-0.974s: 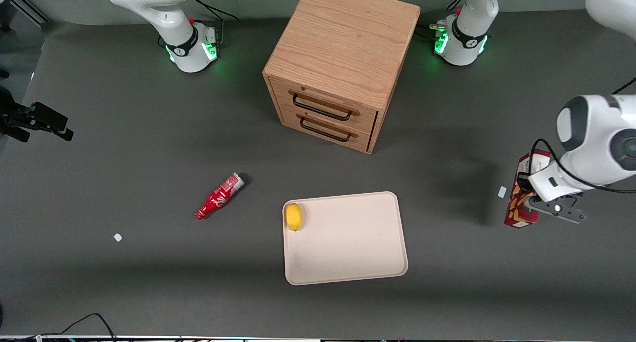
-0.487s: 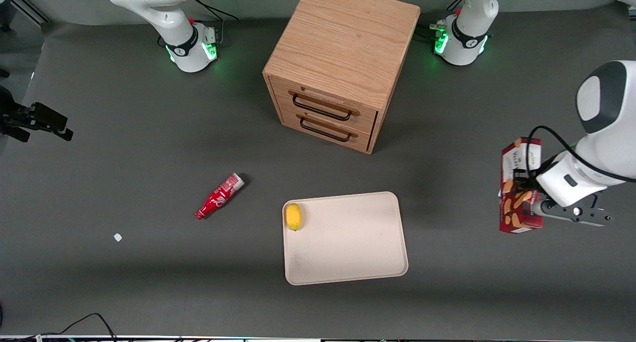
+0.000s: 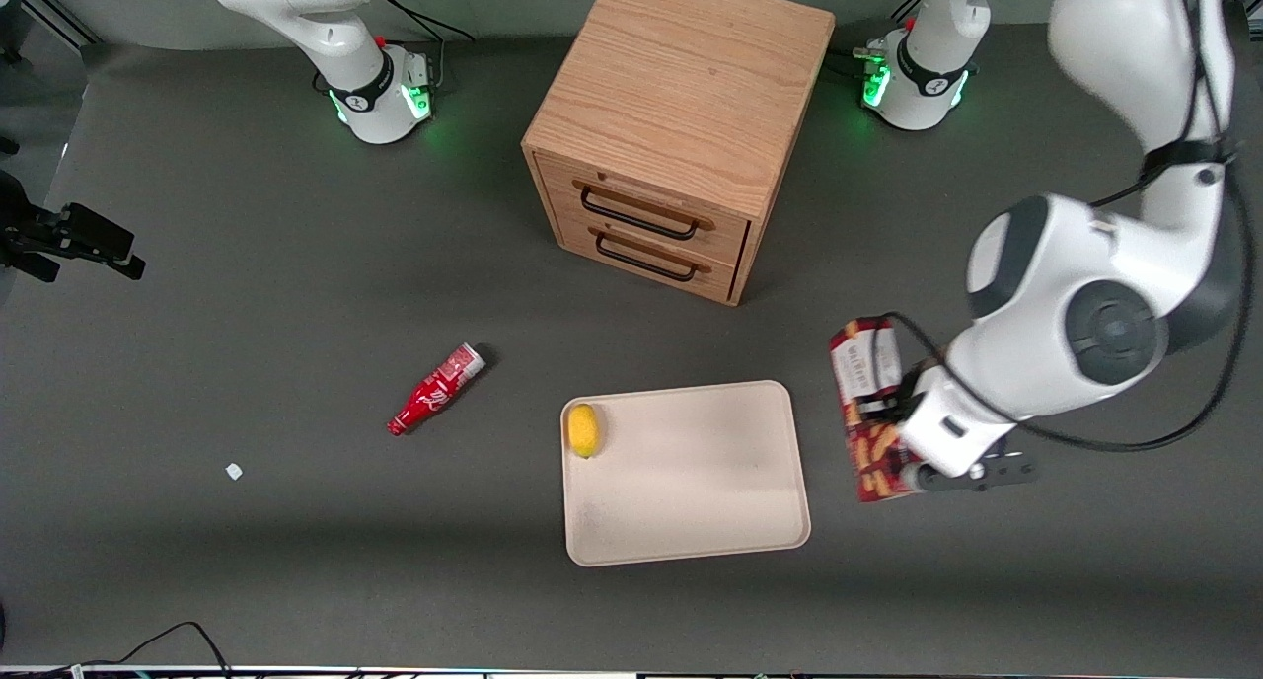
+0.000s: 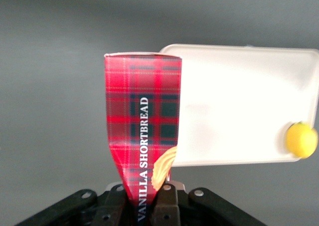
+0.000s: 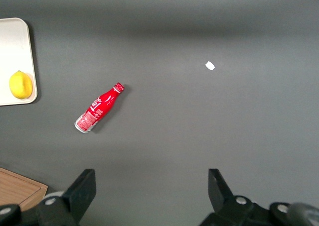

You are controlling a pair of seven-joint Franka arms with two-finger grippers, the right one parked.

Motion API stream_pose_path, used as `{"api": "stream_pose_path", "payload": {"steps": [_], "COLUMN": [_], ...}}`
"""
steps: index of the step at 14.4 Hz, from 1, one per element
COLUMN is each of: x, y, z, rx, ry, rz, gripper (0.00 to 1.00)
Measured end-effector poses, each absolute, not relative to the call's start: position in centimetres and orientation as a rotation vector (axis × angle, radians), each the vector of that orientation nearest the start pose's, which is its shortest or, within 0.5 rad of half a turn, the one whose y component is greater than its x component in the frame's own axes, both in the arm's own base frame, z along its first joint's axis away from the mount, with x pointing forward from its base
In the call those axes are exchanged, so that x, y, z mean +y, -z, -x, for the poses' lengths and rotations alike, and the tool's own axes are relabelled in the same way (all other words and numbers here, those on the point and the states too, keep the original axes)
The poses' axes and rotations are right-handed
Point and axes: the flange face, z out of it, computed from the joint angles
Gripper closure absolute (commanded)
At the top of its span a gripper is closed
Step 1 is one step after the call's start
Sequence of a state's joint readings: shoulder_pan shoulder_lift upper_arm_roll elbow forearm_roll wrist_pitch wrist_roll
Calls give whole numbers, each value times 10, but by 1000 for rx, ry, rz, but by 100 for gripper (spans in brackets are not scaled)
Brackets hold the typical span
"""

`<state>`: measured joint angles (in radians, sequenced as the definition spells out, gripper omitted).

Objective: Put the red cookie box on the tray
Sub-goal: 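Lower the box onto the tray's rim area and open the left gripper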

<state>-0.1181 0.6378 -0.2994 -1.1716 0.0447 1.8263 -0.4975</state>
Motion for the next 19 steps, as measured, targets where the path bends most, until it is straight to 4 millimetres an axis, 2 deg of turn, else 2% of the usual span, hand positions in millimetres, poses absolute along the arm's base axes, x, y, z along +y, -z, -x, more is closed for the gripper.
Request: {"api": "stream_pose_path", "payload": {"steps": [2,4,7,9,13,16,17,18,19], "x": [-269,-289,-306,-311,-313,-313,-313,-313,-313], "y": [-399,-360,-310,-284,-251,-250,-249,-248,-246], "z": [-700,-700,-699,-700,-701,-701,-700,-700,-699], "rx": [-224,-228,-187,-175,-173,-168,-167,-166,-165], "ry": [-7,-1,-10,-5,3,6,5,2,-3], "rz": [3249,3204,3165,3165,3177,3175,3173,3172,3170], "gripper": [100,100,100,100,100,100,96,75,46]}}
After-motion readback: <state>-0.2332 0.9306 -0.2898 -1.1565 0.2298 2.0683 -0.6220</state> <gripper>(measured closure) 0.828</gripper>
